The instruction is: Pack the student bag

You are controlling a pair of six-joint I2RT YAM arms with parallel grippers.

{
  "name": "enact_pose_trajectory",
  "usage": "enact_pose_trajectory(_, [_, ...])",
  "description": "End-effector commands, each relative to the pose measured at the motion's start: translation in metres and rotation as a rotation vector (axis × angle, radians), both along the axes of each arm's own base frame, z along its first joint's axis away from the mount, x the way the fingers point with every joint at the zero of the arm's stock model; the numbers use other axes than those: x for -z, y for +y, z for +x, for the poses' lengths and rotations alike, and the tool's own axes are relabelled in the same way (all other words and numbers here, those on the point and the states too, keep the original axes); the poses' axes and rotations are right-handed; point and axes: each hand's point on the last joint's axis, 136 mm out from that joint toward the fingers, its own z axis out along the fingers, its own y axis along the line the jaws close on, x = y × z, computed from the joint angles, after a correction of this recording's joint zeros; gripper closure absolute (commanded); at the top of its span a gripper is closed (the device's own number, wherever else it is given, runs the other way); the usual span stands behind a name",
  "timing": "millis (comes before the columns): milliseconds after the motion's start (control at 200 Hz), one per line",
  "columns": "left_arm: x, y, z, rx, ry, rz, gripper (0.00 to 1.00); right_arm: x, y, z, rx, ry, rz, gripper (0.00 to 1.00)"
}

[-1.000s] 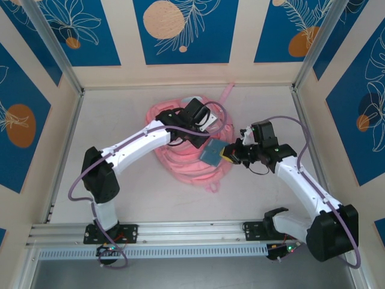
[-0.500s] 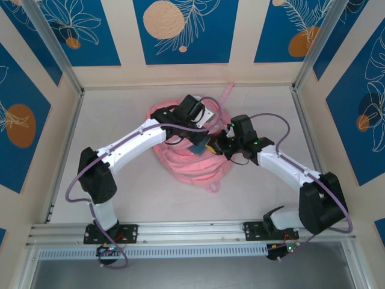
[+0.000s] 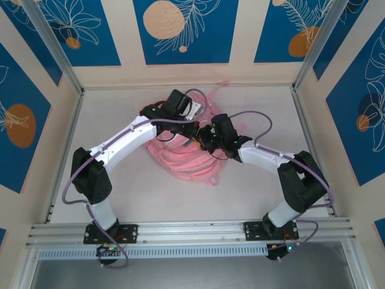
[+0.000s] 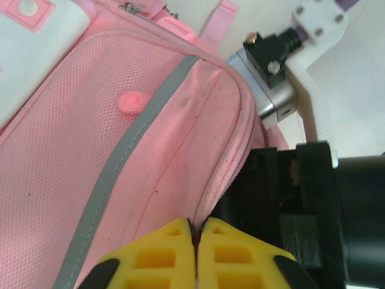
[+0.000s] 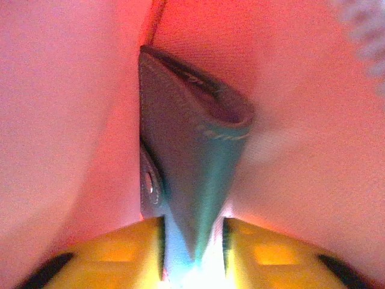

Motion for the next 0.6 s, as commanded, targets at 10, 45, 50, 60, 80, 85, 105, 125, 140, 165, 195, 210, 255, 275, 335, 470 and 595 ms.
enact_pose_trajectory(10, [-0.035,-0.007,-0.007,0.002,0.005,-0.155,0.83,-0.013,0.001,-0.023,-0.072,-0.027,-0.002,0.56])
enact_pose_trajectory(45, [-0.038,-0.004,-0.008,-0.006,0.014,-0.173,0.77,-0.007,-0.009,-0.033,-0.066,-0.006,-0.041,0.54])
enact_pose_trajectory(50, [-0.038,-0.004,-0.008,-0.007,0.016,-0.176,0.76,-0.007,-0.011,-0.035,-0.065,-0.005,-0.046,0.54])
enact_pose_trajectory(60, [-0.039,-0.003,-0.008,-0.008,0.019,-0.181,0.74,-0.006,-0.014,-0.038,-0.064,-0.002,-0.056,0.53])
enact_pose_trajectory(80, [-0.040,-0.001,-0.009,-0.014,0.023,-0.191,0.71,-0.004,-0.020,-0.043,-0.061,0.004,-0.076,0.53])
enact_pose_trajectory(85, [-0.041,-0.001,-0.009,-0.016,0.024,-0.193,0.69,-0.003,-0.022,-0.045,-0.060,0.007,-0.081,0.53])
enact_pose_trajectory(105, [-0.042,0.002,-0.009,-0.021,0.030,-0.204,0.66,0.000,-0.028,-0.051,-0.056,0.015,-0.101,0.53])
enact_pose_trajectory(125, [-0.044,0.004,-0.009,-0.027,0.034,-0.216,0.63,0.004,-0.035,-0.057,-0.053,0.028,-0.124,0.53])
enact_pose_trajectory(140, [-0.045,0.006,-0.010,-0.033,0.038,-0.224,0.61,0.006,-0.040,-0.062,-0.049,0.040,-0.140,0.53])
enact_pose_trajectory(165, [-0.046,0.010,-0.010,-0.043,0.043,-0.236,0.58,0.011,-0.049,-0.070,-0.041,0.059,-0.168,0.53])
enact_pose_trajectory(195, [-0.047,0.017,-0.010,-0.060,0.048,-0.248,0.55,0.017,-0.060,-0.079,-0.033,0.082,-0.207,0.53])
enact_pose_trajectory(210, [-0.047,0.019,-0.010,-0.067,0.050,-0.250,0.53,0.019,-0.065,-0.084,-0.030,0.094,-0.224,0.53])
enact_pose_trajectory(255, [-0.047,0.030,-0.011,-0.095,0.056,-0.254,0.49,0.024,-0.079,-0.094,-0.017,0.114,-0.267,0.53])
enact_pose_trajectory(275, [-0.048,0.035,-0.012,-0.103,0.055,-0.256,0.47,0.026,-0.085,-0.100,-0.014,0.126,-0.286,0.54])
enact_pose_trajectory(335, [-0.043,0.049,-0.017,-0.123,0.054,-0.247,0.42,0.026,-0.101,-0.109,0.001,0.127,-0.326,0.54])
enact_pose_trajectory(470, [-0.019,0.081,-0.036,-0.112,0.005,-0.154,0.34,-0.002,-0.107,-0.109,-0.055,0.014,-0.361,0.52])
enact_pose_trajectory(595, [0.018,0.111,-0.055,-0.100,-0.033,-0.027,0.30,-0.036,-0.095,-0.099,-0.167,-0.093,-0.390,0.45])
